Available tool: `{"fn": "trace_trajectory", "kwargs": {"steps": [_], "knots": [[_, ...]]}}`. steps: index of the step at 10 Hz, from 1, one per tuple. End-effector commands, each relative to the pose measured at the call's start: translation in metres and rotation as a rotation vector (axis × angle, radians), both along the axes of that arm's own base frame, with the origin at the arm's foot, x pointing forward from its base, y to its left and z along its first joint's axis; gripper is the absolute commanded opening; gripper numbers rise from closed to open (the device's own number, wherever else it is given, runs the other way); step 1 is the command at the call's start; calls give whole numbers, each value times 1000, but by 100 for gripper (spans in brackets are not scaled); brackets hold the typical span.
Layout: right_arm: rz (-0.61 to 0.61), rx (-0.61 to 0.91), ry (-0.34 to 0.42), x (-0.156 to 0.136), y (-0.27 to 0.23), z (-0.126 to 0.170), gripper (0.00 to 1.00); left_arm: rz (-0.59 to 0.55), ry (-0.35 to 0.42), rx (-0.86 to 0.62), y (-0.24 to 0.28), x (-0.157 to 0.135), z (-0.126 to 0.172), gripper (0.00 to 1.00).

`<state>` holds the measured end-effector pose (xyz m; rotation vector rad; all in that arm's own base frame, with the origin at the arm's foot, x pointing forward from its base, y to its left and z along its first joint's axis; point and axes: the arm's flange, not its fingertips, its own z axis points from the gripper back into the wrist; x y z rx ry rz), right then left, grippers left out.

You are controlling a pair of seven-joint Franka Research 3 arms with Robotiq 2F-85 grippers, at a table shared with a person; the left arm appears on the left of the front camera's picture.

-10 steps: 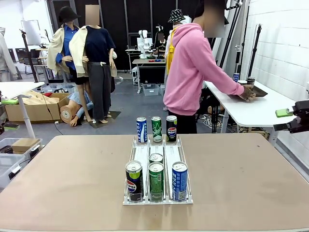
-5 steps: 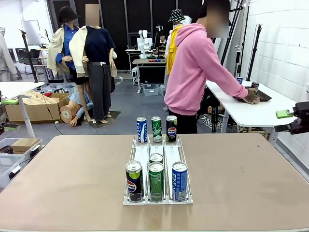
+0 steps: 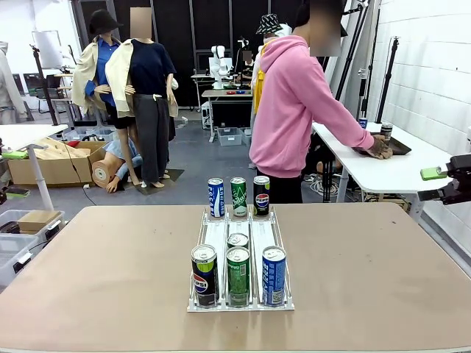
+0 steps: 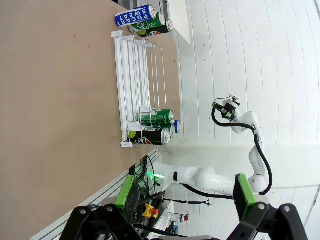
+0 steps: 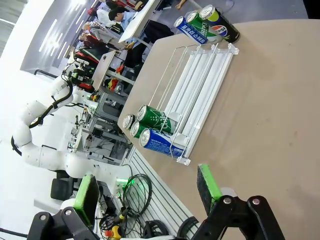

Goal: Retrieve and hand over the desired beverage to the person.
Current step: Place the picked can on the Handle tray extended by the person.

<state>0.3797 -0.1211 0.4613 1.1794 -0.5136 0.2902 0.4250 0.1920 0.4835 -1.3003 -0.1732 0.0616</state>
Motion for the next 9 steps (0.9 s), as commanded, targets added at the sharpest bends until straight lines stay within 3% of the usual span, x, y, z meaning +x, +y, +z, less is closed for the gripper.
{"fn": "trace_trajectory", "kwargs": {"steps": [1,9], "knots": [[3,4,0,0,0,0,100,1,-6,1,0,-1,2,100],[3,4,0,0,0,0,100,1,-6,1,0,-1,2,100]]}}
